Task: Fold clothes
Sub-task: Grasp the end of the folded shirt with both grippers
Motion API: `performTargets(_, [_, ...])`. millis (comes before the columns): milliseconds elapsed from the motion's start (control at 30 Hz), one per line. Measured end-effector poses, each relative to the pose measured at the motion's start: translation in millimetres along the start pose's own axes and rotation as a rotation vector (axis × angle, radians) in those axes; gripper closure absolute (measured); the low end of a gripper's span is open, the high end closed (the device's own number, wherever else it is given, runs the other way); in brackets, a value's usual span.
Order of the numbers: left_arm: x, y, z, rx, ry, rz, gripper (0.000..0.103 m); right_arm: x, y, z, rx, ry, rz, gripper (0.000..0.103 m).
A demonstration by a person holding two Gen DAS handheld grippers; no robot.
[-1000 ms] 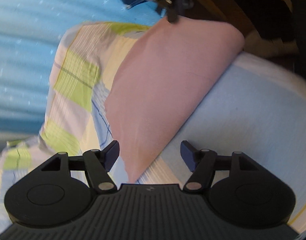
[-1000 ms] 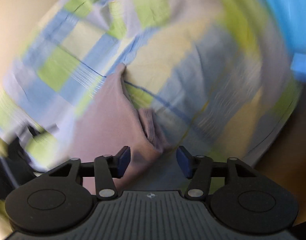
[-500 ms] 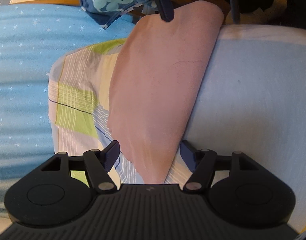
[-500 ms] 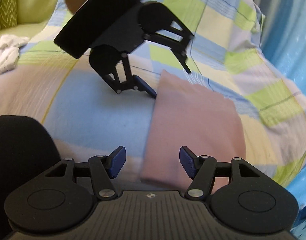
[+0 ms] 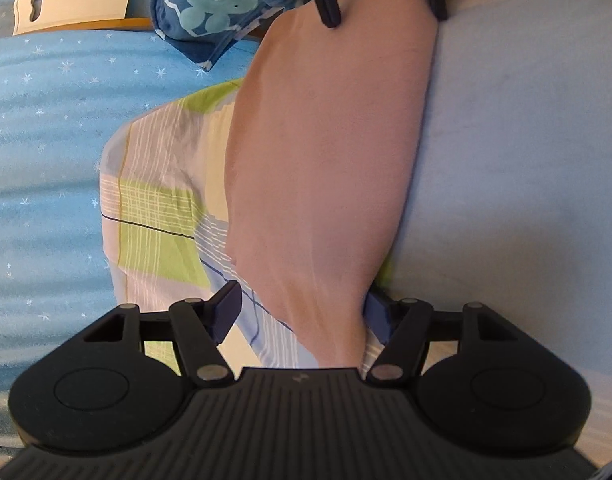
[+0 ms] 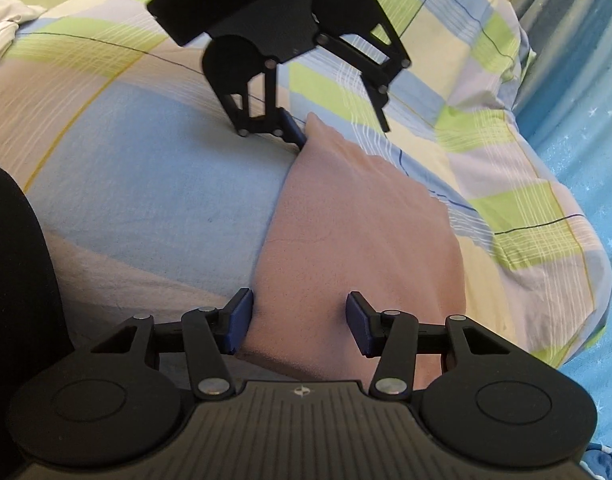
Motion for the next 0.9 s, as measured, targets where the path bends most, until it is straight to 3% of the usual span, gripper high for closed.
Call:
performTargets(100, [0.3,0.7,4.3,-0.009,0.005,0.005,0.044,1.7,1.1,1.3,0.023,0.005,0.016,0.064])
performTargets(333, [2.2,9.7,10.2,-0.044,-0.001,0.022,0.091,1.1,1.1,0.4,0.038,0.007,0.012,0.080])
performTargets(567, [5.7,7.8,10.6,-0.047,-0.056,-0.039,0.097,-0.2,2.5,-1.0,0.049,0.010,-0.019,0.092])
performTargets(900, [8.4,-3.3,-16.9,-0.028,-0.120,-0.091,0.098,-1.2,10.9,-15.6,0.057,0.035,-0.120,0.095])
Point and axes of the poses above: each gripper's, at about its wrist camera, not at the fingertips, and z roughly the way its jaws point, y to its right, x to its top, the point moved 4 cm from there along z, roughly the way its jaws point, and after that the axes turned 9 degrees about x, right-handed, at the moved point
